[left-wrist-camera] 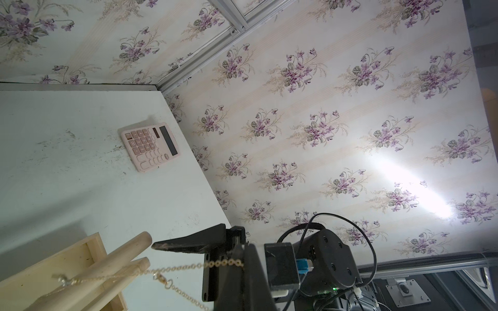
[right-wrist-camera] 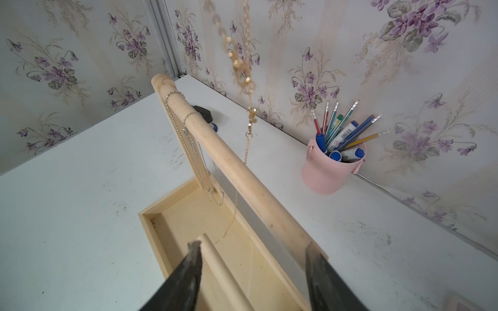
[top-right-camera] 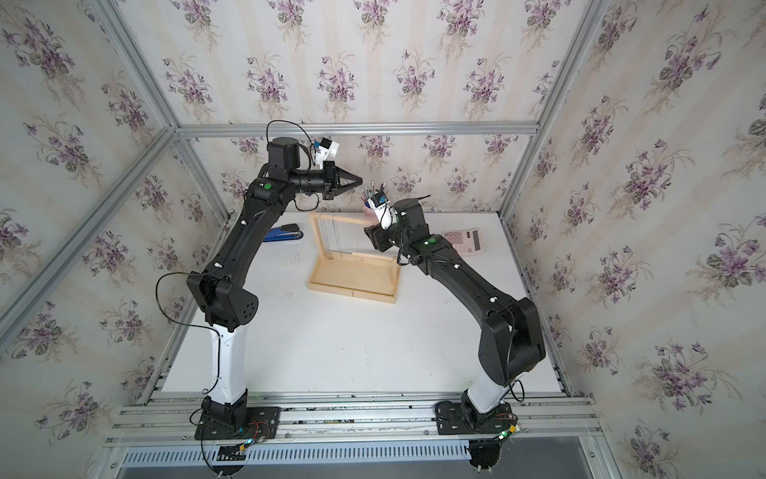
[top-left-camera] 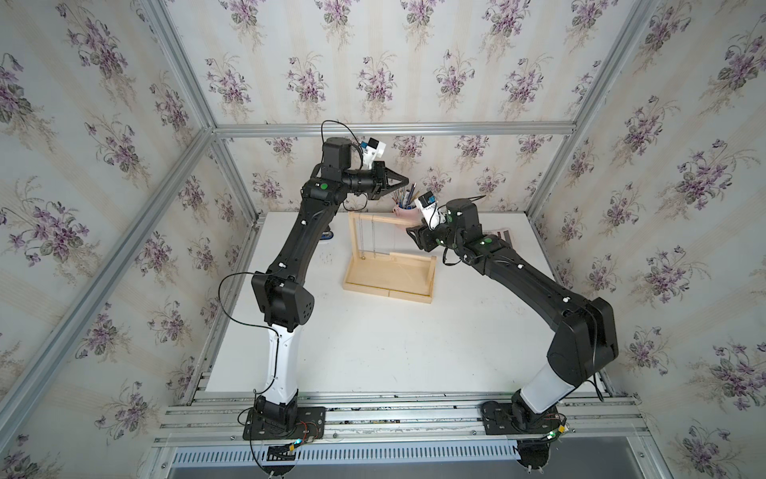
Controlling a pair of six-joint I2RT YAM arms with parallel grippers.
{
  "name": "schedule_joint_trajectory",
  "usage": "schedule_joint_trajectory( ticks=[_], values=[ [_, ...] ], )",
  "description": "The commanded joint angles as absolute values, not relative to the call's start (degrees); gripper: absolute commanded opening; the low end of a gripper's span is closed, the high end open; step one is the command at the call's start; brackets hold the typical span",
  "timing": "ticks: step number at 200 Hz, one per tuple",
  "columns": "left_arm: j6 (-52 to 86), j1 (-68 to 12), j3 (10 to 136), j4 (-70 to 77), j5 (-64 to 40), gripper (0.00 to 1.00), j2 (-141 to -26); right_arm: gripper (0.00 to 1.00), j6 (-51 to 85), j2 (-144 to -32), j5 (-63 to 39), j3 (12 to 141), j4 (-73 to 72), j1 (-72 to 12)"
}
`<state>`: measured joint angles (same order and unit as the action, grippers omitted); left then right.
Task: Hang the necklace on the jewelry display stand
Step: Hang the necklace on the stand.
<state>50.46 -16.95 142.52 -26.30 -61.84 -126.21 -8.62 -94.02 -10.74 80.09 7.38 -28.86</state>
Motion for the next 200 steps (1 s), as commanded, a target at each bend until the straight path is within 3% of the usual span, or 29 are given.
schedule_joint_trajectory(
  ticks=[1, 37, 147, 200],
  values=[
    [51.13, -16.87, 144.29, -24.70, -62.83, 0.00, -127.05, 0.60, -6.11, -91.69, -12.05, 77.48, 6.44, -29.00],
    [47.23, -17.38, 140.67, -27.99, -63.39, 0.00, -125.13, 0.60, -2.22, -85.42, -9.43, 69.02, 0.61, -29.00],
    [35.14, -17.82, 102.88, -27.25, -60.25, 0.00, -106.26, 0.60, 3.90, -80.34, -9.84, 59.68, -2.45, -29.01],
    [32.26, -17.79, 97.80, -27.69, -58.77, 0.04, -105.90, 0.60, 4.39, -79.37, -9.36, 58.80, -2.70, -29.05]
  ],
)
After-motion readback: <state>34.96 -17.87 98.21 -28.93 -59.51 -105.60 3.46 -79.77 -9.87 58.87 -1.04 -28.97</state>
